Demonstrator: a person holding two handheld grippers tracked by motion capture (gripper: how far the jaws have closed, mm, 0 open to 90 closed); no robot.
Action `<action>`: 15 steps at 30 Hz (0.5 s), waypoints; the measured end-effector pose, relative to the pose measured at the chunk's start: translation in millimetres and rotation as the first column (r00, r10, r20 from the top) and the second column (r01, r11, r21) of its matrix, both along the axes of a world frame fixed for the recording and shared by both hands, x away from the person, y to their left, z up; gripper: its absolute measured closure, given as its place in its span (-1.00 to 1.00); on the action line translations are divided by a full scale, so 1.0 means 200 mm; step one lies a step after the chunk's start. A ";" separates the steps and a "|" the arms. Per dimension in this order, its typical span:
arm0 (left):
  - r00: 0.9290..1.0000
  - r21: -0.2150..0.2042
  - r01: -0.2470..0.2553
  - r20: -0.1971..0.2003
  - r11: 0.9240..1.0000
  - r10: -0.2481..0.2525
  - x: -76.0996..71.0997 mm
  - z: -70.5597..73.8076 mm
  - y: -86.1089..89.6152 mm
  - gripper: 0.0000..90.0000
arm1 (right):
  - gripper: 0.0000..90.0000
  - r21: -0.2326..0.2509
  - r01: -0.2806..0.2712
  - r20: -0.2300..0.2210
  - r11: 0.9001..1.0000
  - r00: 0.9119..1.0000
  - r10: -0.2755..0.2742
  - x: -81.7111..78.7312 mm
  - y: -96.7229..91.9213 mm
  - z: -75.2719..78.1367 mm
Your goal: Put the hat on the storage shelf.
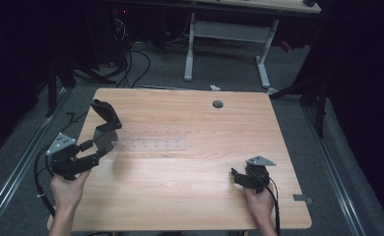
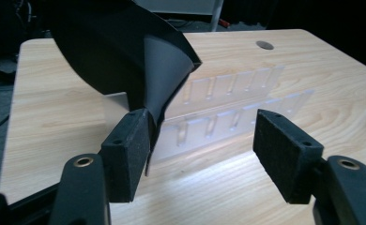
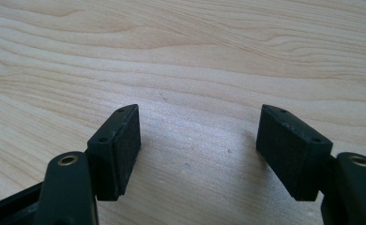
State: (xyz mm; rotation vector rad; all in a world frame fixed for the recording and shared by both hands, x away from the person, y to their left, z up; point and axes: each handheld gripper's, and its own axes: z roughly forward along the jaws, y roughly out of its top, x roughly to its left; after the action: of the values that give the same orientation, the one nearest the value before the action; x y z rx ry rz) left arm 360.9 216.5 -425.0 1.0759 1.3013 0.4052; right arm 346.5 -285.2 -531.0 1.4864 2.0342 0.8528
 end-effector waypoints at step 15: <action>0.999 -0.008 0.052 0.019 0.999 -0.051 -0.13 -0.02 -0.10 -0.20 | -0.31 0.000 0.000 0.000 1.000 1.000 0.000 0.00 0.00 0.00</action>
State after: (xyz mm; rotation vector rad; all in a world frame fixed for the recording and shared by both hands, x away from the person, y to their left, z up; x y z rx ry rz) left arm 333.9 197.4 -430.0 1.0943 1.2554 0.3700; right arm 346.5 -285.2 -531.0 1.4856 2.0345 0.8526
